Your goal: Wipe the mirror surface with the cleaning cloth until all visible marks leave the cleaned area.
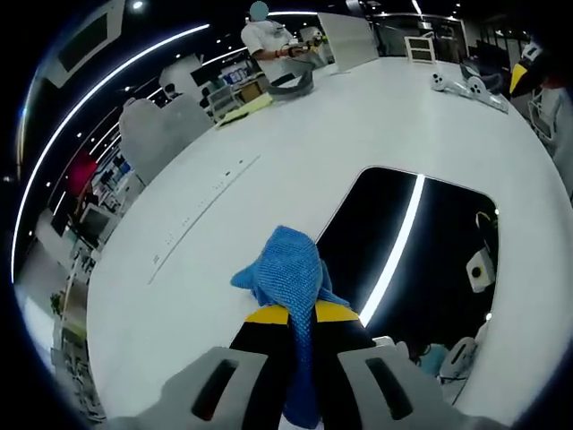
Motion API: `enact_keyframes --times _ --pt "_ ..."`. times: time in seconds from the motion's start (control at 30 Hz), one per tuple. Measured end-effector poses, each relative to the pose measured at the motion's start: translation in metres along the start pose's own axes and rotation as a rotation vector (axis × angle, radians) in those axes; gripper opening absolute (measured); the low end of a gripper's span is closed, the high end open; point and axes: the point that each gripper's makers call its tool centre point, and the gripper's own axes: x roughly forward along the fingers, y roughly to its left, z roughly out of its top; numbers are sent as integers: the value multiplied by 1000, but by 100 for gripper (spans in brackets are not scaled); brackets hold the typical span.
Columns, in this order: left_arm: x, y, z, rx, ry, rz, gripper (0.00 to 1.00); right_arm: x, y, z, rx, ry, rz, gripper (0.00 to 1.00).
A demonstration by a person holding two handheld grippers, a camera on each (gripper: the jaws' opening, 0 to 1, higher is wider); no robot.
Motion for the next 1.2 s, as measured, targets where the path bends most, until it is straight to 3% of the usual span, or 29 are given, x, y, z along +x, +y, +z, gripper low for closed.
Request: enact_keyframes --times 0.63,1.2 --pt "2 8 -1 -8 -5 15 5 4 1 5 -2 -11 9 98" --pt "-5 21 -16 -63 17 54 5 4 2 4 -7 -1 7 97"
